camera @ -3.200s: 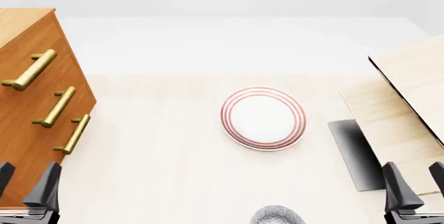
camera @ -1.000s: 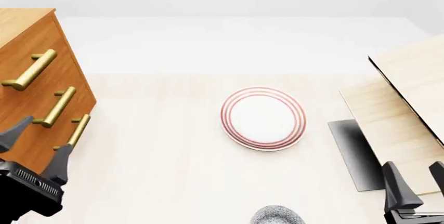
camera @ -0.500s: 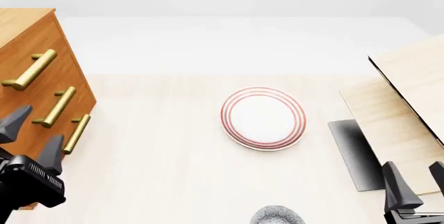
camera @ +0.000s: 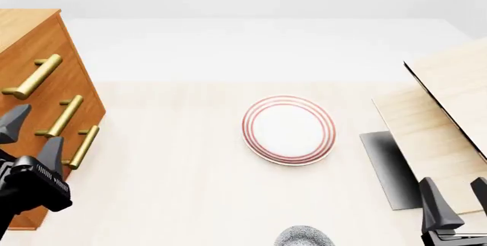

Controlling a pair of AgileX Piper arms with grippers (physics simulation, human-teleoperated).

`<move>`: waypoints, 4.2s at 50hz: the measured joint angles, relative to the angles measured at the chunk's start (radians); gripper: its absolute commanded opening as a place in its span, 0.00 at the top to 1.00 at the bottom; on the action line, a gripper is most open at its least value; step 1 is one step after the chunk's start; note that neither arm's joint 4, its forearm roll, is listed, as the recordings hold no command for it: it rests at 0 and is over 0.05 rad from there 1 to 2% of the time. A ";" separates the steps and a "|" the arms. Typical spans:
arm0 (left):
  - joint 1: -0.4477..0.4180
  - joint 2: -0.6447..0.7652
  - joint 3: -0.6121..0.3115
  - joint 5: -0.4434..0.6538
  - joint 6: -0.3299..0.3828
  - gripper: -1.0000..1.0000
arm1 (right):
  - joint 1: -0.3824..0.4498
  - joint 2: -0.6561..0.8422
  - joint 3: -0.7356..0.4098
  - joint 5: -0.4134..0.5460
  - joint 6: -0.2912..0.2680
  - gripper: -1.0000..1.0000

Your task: Open the top drawer of the cabinet and put the bowl in it.

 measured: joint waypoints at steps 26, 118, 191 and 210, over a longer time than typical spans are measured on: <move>0.029 0.209 -0.061 -0.177 0.047 0.00 | 0.000 0.000 0.000 0.000 0.000 0.00; 0.234 0.617 -0.146 -0.540 0.092 0.00 | 0.000 0.000 0.000 0.000 0.000 0.00; 0.160 0.556 -0.201 -0.429 0.206 1.00 | 0.000 0.000 0.000 0.000 0.000 0.00; 0.112 0.516 -0.210 -0.343 0.201 1.00 | 0.000 0.000 0.000 0.000 0.000 0.00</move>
